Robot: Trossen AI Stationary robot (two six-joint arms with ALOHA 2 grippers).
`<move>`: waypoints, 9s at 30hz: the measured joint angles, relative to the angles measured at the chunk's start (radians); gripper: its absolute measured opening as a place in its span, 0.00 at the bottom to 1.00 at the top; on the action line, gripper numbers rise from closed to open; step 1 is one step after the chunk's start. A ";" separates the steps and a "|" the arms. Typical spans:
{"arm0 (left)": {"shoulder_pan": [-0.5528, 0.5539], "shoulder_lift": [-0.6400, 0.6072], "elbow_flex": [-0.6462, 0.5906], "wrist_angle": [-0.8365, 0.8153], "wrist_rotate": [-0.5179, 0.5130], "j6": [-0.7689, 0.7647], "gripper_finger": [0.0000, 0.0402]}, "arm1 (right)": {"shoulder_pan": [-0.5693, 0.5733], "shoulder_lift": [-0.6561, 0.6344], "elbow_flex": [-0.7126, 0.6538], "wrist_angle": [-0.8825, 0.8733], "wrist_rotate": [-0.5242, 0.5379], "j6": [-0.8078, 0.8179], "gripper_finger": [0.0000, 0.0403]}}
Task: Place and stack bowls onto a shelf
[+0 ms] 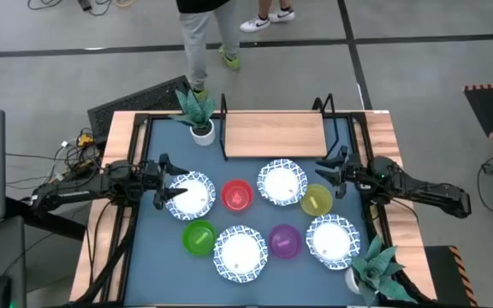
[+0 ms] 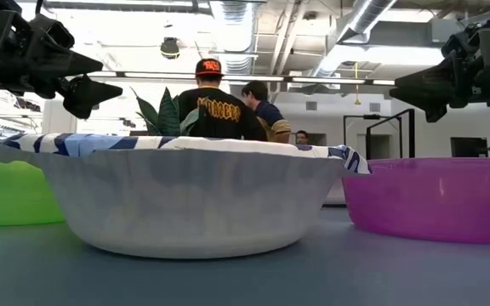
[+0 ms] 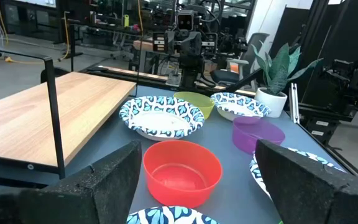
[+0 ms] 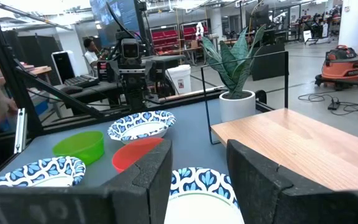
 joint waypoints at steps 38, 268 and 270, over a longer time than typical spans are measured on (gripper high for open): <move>0.000 0.000 0.000 0.001 -0.017 0.105 0.75 | 0.000 0.000 0.000 0.000 0.000 0.000 0.44; 0.000 0.616 0.937 -0.752 -0.434 -0.450 0.75 | 0.330 2.168 1.870 -0.517 -0.125 -0.978 0.55; 0.000 0.617 0.937 -0.761 -0.435 -0.461 0.75 | 0.336 2.196 1.873 -0.502 -0.125 -0.978 0.55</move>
